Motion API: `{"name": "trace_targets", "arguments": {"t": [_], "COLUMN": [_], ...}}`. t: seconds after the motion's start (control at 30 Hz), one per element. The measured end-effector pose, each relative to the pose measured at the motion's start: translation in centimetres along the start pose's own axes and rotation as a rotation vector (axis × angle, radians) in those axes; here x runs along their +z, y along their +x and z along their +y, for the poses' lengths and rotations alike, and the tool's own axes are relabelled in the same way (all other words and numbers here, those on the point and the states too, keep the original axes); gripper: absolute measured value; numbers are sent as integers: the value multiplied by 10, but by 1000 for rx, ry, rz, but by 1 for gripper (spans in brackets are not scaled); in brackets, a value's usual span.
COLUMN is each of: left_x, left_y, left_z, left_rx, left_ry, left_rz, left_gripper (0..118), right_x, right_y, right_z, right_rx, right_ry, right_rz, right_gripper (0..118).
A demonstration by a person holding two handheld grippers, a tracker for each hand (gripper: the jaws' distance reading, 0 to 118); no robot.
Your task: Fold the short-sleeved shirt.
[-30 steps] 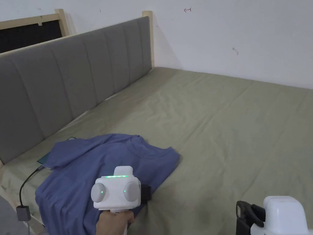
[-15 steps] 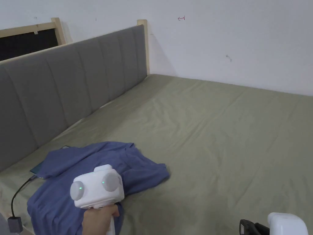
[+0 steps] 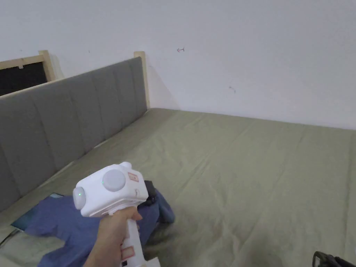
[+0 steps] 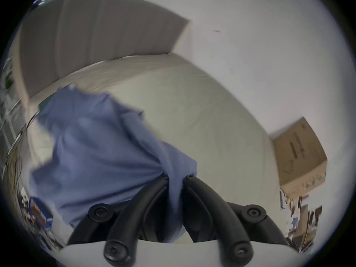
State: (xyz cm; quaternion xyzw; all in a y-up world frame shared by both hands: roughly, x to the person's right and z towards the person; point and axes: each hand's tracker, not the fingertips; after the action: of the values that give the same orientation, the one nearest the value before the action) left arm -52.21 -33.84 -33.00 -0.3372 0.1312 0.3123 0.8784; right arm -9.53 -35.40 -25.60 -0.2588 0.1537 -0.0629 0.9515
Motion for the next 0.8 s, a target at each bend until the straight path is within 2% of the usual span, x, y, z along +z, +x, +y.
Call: {"name": "trace_targets", "arguments": {"t": [0.1, 0.23, 0.27, 0.37, 0.5, 0.63, 0.7, 0.8], "left_x": [1, -2, -2, 2, -9, -43, -73, -111], "left_y": [79, 182, 206, 283, 352, 382, 384, 368], "left_z": [-5, -35, -46, -91, -168, -257, -301, -351], "left_rx": [-118, -177, -228, -367, -442, -559, -668, -671], "left_ry": [-9, -79, -93, -149, -319, -457, -510, -627], "left_rz": [-88, -323, -369, -506, -650, -590, -462, -360], "left_gripper": [5, 5, 5, 5, 5, 6, 5, 5], "right_x": [20, 55, 63, 90, 117, 128, 129, 130], "right_y": [28, 66, 74, 102, 138, 166, 176, 183], "right_z": [10, 20, 22, 25, 20, 4, -5, -15], "right_rx": [-64, -111, -116, -147, -206, -268, -289, -295], "right_ry": [44, 112, 127, 172, 196, 176, 150, 131], "right_rz": [-51, -140, -160, -239, -333, -386, -403, -415], "right_gripper": [0, 0, 0, 0, 0, 0, 0, 0]}}
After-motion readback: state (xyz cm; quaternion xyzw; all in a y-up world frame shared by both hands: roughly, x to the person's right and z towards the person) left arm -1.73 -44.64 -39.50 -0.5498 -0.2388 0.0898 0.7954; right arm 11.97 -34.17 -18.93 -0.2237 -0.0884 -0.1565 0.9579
